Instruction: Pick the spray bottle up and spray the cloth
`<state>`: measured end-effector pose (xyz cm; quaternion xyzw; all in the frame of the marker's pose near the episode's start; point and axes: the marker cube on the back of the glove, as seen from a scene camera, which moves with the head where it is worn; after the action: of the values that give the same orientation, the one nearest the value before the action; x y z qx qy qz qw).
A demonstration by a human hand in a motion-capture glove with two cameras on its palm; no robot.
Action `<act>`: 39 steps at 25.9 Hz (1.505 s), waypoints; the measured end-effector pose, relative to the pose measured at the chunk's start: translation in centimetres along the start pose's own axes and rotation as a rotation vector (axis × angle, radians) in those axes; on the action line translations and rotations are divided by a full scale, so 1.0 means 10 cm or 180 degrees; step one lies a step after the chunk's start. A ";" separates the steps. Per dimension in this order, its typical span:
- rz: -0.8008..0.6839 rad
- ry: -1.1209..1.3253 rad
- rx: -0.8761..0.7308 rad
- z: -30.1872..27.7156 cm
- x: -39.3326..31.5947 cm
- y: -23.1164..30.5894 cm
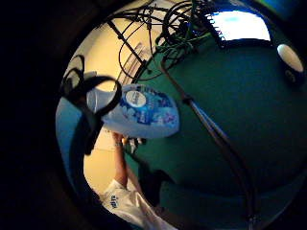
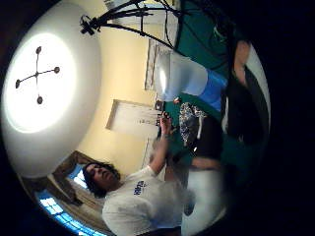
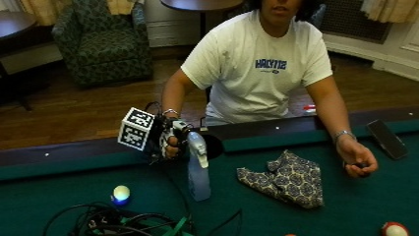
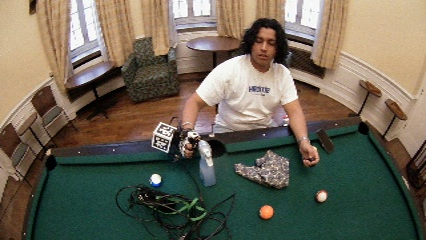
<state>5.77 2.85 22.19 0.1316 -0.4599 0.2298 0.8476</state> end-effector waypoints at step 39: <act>-0.0116 -0.0434 -0.0387 0.59 -0.03 -0.50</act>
<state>3.91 -4.08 25.05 0.1036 -0.5272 0.1766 0.8247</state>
